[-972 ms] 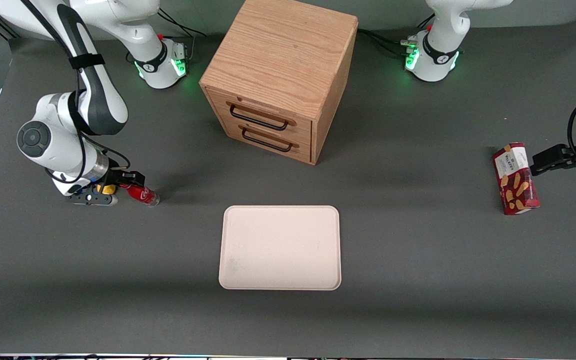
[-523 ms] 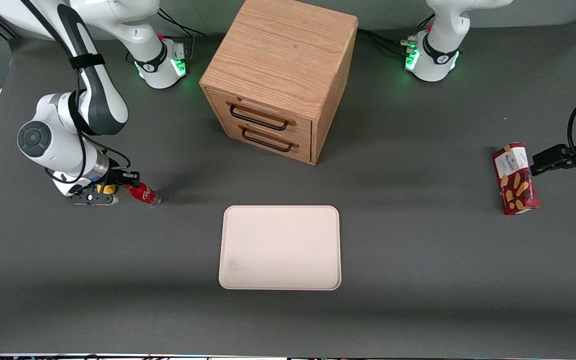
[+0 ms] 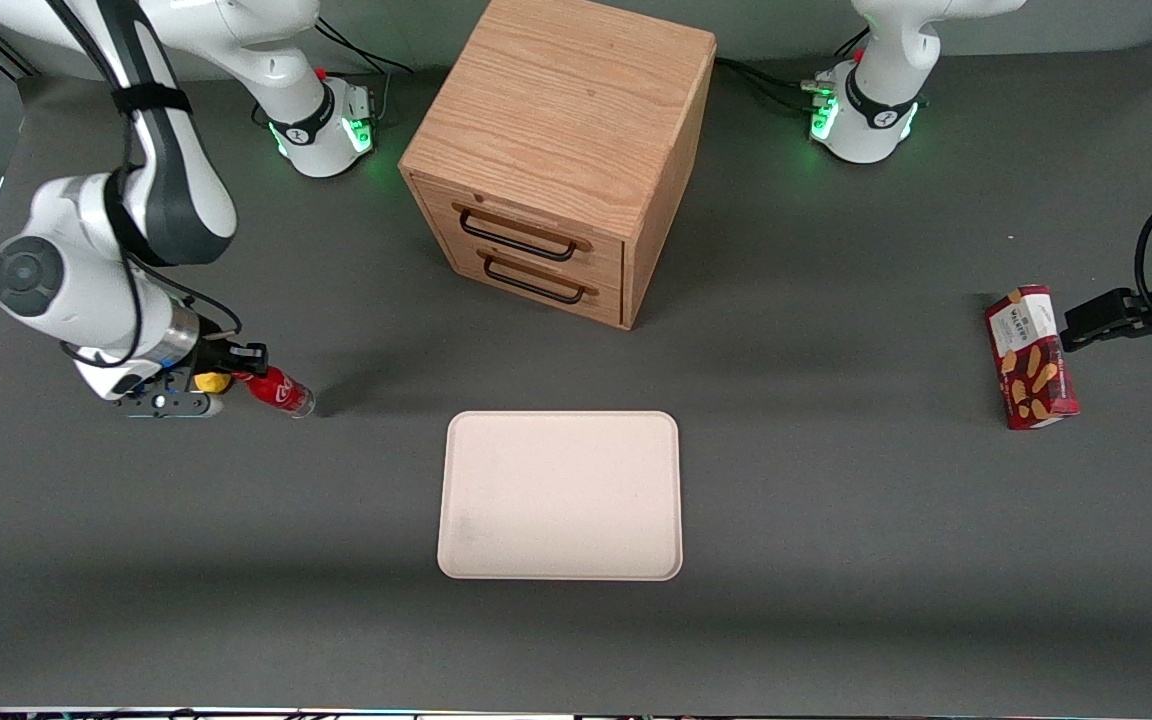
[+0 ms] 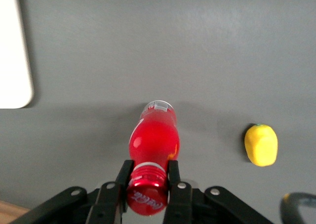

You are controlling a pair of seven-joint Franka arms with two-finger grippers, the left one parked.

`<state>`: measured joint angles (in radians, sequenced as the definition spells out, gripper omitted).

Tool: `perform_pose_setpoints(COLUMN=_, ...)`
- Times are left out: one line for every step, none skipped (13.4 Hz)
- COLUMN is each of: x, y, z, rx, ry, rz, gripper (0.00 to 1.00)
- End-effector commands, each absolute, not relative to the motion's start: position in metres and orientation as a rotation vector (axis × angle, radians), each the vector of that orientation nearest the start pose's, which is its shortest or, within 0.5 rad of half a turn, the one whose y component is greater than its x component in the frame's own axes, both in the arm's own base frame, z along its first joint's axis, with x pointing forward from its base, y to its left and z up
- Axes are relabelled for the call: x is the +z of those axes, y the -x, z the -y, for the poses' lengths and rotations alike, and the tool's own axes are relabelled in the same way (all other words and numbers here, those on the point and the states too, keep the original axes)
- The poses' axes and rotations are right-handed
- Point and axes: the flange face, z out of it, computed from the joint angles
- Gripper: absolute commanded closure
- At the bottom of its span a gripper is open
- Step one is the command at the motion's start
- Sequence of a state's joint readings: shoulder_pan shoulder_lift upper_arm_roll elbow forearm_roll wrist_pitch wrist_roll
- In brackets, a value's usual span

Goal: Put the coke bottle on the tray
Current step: 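Lift the red bottle and carry it toward the cream tray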

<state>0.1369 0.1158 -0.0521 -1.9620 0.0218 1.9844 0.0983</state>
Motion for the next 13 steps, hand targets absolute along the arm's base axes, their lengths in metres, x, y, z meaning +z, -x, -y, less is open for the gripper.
perform_pose_setpoints(x=0.49, y=-0.589, z=-0.068, rx=0.139, ry=3.127, rz=0.034, gripper=1.0)
perform_pose_setpoints(x=0.517, y=-0.594, z=-0.073, rx=0.144, ry=3.126, rz=0.049, gripper=1.0)
perform_pose_setpoints(x=0.541, y=-0.601, z=-0.081, rx=0.154, ry=3.125, rz=0.066, gripper=1.0)
perform_pose_setpoints(x=0.561, y=-0.607, z=-0.086, rx=0.176, ry=3.124, rz=0.081, gripper=1.0)
perform_pose_setpoints(x=0.577, y=-0.614, z=-0.091, rx=0.193, ry=3.122, rz=0.093, gripper=1.0)
perform_pose_setpoints(x=0.59, y=-0.621, z=-0.096, rx=0.205, ry=3.12, rz=0.104, gripper=1.0)
perform_pose_setpoints(x=0.603, y=-0.628, z=-0.101, rx=0.203, ry=3.12, rz=0.119, gripper=1.0)
perform_pose_setpoints(x=0.613, y=-0.633, z=-0.112, rx=0.182, ry=3.115, rz=0.153, gripper=1.0)
perform_pose_setpoints(x=0.617, y=-0.638, z=-0.117, rx=0.153, ry=3.113, rz=0.169, gripper=1.0)
perform_pose_setpoints(x=0.615, y=-0.642, z=-0.125, rx=0.14, ry=3.117, rz=0.183, gripper=1.0)
perform_pose_setpoints(x=0.615, y=-0.644, z=-0.141, rx=0.114, ry=3.11, rz=0.221, gripper=1.0)
perform_pose_setpoints(x=0.609, y=-0.651, z=-0.152, rx=0.086, ry=3.115, rz=0.244, gripper=1.0)
perform_pose_setpoints(x=0.599, y=-0.66, z=-0.166, rx=0.047, ry=3.12, rz=0.268, gripper=1.0)
